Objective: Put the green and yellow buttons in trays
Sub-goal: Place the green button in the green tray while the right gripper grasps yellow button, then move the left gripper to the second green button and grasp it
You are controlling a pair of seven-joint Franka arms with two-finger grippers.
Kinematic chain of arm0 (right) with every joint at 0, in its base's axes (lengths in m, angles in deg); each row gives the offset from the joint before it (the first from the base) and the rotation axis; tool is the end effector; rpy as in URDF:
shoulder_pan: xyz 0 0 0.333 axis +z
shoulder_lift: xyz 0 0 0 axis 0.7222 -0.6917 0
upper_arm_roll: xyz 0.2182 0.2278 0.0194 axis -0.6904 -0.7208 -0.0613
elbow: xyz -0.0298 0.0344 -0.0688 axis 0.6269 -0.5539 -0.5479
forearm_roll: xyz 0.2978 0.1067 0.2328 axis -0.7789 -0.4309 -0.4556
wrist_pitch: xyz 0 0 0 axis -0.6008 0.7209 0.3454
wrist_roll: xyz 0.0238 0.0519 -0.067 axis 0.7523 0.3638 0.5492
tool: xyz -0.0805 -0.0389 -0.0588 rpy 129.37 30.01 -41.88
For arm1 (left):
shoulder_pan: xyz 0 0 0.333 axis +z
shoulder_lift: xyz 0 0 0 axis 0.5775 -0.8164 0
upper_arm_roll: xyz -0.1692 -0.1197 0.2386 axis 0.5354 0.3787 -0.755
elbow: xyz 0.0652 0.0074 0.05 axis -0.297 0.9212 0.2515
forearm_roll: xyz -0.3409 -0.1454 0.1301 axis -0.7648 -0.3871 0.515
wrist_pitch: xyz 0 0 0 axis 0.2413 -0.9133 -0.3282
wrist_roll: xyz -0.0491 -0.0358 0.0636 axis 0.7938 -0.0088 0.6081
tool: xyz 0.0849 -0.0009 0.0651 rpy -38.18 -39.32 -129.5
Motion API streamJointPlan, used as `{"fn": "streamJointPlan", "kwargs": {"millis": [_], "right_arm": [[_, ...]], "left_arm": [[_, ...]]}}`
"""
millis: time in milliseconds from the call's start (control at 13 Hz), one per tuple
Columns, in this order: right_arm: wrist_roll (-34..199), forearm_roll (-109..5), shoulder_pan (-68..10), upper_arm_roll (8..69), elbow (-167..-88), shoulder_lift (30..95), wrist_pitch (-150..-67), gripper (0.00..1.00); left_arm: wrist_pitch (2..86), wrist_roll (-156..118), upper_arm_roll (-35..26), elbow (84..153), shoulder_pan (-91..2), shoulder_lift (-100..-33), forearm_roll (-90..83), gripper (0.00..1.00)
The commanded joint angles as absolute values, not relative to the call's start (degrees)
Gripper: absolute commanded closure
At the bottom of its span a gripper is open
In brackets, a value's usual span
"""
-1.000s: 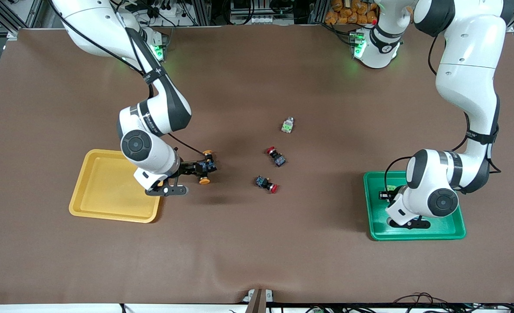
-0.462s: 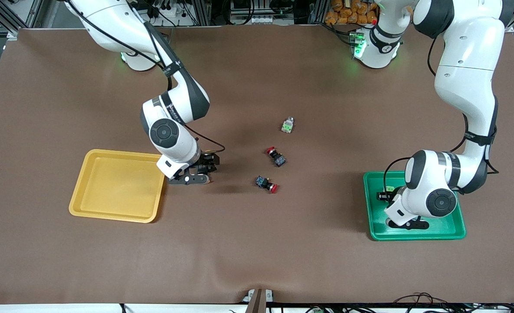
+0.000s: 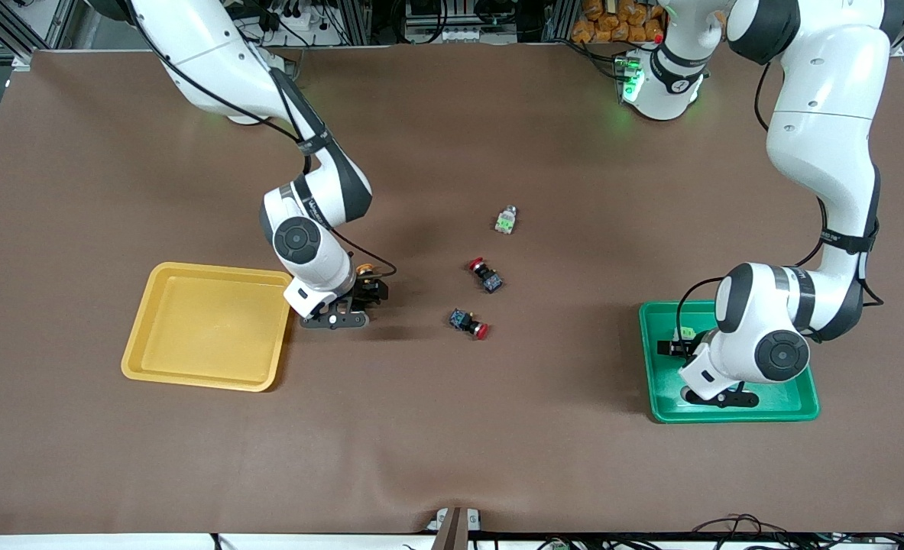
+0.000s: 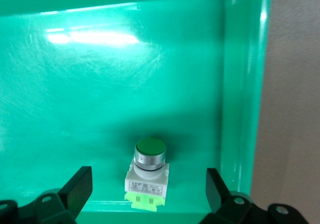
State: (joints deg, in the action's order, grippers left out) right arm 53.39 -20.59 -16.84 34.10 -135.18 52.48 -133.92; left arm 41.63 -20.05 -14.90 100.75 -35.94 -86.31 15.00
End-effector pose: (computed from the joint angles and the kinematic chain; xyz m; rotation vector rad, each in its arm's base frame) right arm 0.5636 0.3077 0.1991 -3.0919 -0.0073 0.0282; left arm 0.6996 -0.0756 0.2118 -3.0522 0.1090 0.3015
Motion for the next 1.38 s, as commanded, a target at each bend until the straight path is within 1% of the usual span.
{"fn": "streamJointPlan", "kwargs": {"millis": [0, 154, 231, 385, 462, 538, 615, 692, 1077, 1308], "right_arm": [[53.48, -21.14, -17.84, 34.09, -135.85, 52.56, -134.56, 0.0], [53.3, -21.22, -17.93, 34.09, -136.82, 52.39, -136.03, 0.0], [53.21, -21.23, -17.93, 34.09, -137.25, 51.95, -137.35, 0.05], [52.77, -21.22, -17.67, 34.09, -137.35, 51.68, -137.45, 0.39], [52.69, -21.23, -17.58, 34.09, -137.35, 51.68, -137.19, 0.61], [52.16, -21.23, -17.32, 34.09, -137.35, 51.68, -137.36, 0.88], [51.55, -21.23, -17.14, 34.09, -137.35, 51.68, -137.54, 0.96], [51.45, -21.23, -17.05, 34.09, -137.35, 51.68, -137.54, 1.0], [50.93, -21.23, -17.14, 34.09, -137.35, 51.68, -137.89, 1.0], [51.36, -21.23, -17.4, 34.09, -137.34, 52.2, -137.02, 1.0]], "left_arm": [[40.1, -19.56, -13.77, 101.3, -36.15, -83.52, 15.39, 0.0], [38.34, -20.35, -11.84, 101.3, -36.24, -82.38, 15.21, 0.0], [37.73, -21.22, -11.04, 101.47, -36.24, -81.85, 15.21, 0.0], [36.49, -23.94, -8.67, 101.39, -36.15, -81.06, 15.21, 0.0], [36.4, -24.91, -7.62, 101.47, -36.15, -80.62, 15.21, 0.0], [35.71, -26.31, -6.3, 101.39, -36.15, -80.53, 15.21, 0.0], [34.92, -27.72, -5.16, 101.39, -36.07, -80.44, 15.21, 0.0], [34.56, -28.6, -4.28, 101.47, -36.06, -80.18, 15.21, 0.0], [30.61, -34.13, 0.73, 101.56, -36.24, -79.74, 15.3, 0.0], [29.99, -38.61, 4.16, 102.7, -37.29, -79.74, 15.3, 0.0]]}}
